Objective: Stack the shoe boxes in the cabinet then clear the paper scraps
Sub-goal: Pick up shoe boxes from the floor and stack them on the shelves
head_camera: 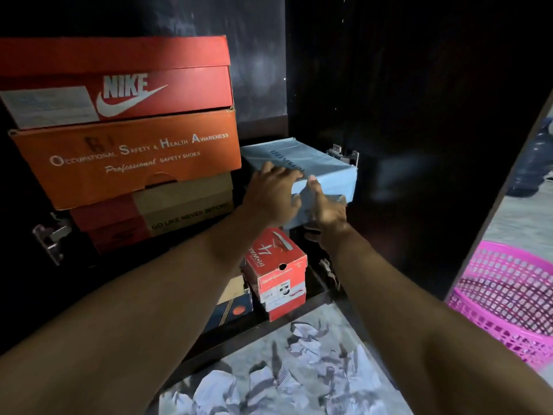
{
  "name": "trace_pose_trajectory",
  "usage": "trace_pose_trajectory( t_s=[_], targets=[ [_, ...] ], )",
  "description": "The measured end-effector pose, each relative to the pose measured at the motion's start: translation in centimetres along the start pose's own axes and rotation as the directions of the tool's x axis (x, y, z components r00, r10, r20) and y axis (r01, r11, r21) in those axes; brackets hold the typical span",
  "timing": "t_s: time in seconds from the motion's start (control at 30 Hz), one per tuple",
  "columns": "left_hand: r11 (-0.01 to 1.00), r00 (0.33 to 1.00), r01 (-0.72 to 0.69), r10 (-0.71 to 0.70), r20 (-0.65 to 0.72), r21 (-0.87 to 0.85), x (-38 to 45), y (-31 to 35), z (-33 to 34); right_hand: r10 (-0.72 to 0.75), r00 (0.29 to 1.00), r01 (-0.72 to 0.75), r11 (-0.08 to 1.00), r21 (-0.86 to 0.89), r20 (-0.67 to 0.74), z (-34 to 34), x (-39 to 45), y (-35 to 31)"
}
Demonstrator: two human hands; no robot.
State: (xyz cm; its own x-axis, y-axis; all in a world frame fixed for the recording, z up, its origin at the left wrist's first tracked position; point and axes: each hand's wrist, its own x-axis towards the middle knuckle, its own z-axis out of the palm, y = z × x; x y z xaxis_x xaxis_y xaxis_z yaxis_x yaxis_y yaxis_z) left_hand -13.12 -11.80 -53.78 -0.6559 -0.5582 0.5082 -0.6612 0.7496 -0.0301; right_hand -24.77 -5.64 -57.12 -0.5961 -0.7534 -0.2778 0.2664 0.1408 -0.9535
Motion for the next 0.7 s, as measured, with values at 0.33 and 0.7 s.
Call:
trace_pose_trajectory(
  t_s=[0.33, 0.7],
  targets=[
    [0.978, 0.977, 0.208, -0.208, 0.042, 0.004, 3.1, -3.2, 0.9, -0.042, 0.989, 0.071, 0.976, -0.204, 0.140, 1.1, -1.0, -2.2],
    [0.942, 0.976, 0.031, -0.100, -0.191, -0.335, -4.9, 12.3, -2.6, -0.355, 0.935, 0.353, 0.932, -0.084, -0.010, -13.7, -11.0, 3.4]
  ],
)
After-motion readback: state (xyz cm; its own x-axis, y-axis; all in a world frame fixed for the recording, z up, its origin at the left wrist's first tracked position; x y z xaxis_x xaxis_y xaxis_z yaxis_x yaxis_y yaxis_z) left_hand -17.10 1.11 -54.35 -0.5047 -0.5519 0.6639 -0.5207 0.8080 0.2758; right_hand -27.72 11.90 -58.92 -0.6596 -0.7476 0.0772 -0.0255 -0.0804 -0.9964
